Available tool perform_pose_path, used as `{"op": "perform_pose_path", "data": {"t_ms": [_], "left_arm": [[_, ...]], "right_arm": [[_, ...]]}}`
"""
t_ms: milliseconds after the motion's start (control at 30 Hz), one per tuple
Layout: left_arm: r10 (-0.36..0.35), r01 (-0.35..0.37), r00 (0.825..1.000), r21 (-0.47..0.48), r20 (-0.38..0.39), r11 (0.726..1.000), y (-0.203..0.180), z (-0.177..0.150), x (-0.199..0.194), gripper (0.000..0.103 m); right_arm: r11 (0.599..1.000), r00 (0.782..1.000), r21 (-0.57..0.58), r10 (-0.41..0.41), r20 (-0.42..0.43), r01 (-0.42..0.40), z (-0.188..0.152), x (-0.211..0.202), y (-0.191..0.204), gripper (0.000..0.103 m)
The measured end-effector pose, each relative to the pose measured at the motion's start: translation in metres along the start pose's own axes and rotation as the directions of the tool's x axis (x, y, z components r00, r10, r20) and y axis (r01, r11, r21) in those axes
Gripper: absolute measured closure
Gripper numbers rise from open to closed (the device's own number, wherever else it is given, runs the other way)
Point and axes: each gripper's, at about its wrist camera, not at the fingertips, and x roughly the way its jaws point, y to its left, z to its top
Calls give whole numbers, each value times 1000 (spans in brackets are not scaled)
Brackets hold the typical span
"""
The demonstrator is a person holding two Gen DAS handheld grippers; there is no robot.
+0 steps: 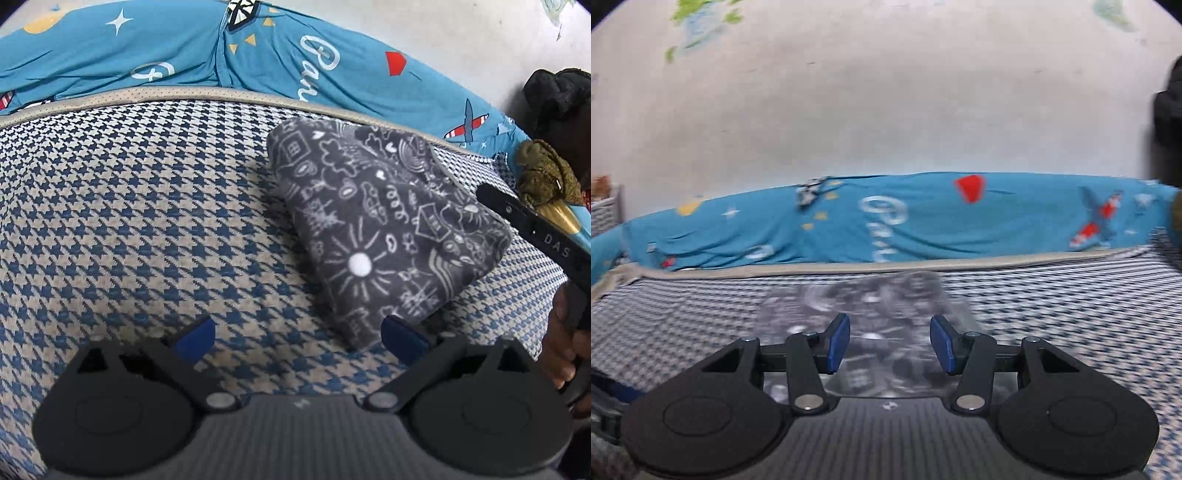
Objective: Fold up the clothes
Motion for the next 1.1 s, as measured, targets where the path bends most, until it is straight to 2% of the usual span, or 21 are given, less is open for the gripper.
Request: {"op": "perform_pose_path", "data": {"t_ms": [300, 467, 567, 667, 767, 1100], "left_arm": [[-13, 15, 1000, 89, -16, 996, -19, 28, 31, 2], [-44, 44, 999, 88, 0, 995, -22, 38, 48, 2], [-56, 56, 998, 70, 7, 996, -17, 36, 55, 0], [-75, 76, 997, 30, -9, 997, -11, 35, 63, 0], [-87, 87, 996, 16, -12, 996, -8, 35, 65, 0], [-104, 104, 994, -3, -16, 995, -6, 33, 71, 0]], "right_arm": [[995, 996, -53, 78, -45, -81, 18, 39, 5, 55], [993, 990, -15, 116, -85, -118, 28, 66, 2, 55], [991, 985, -32, 127, -112, -132, 30, 81, 3, 55], [991, 983, -69, 107, -149, -118, 26, 101, 0, 55], [996, 976, -52, 56, -211, -69, 18, 124, -11, 55], [1000, 967, -3, -10, -256, 9, 7, 153, -37, 60]]}}
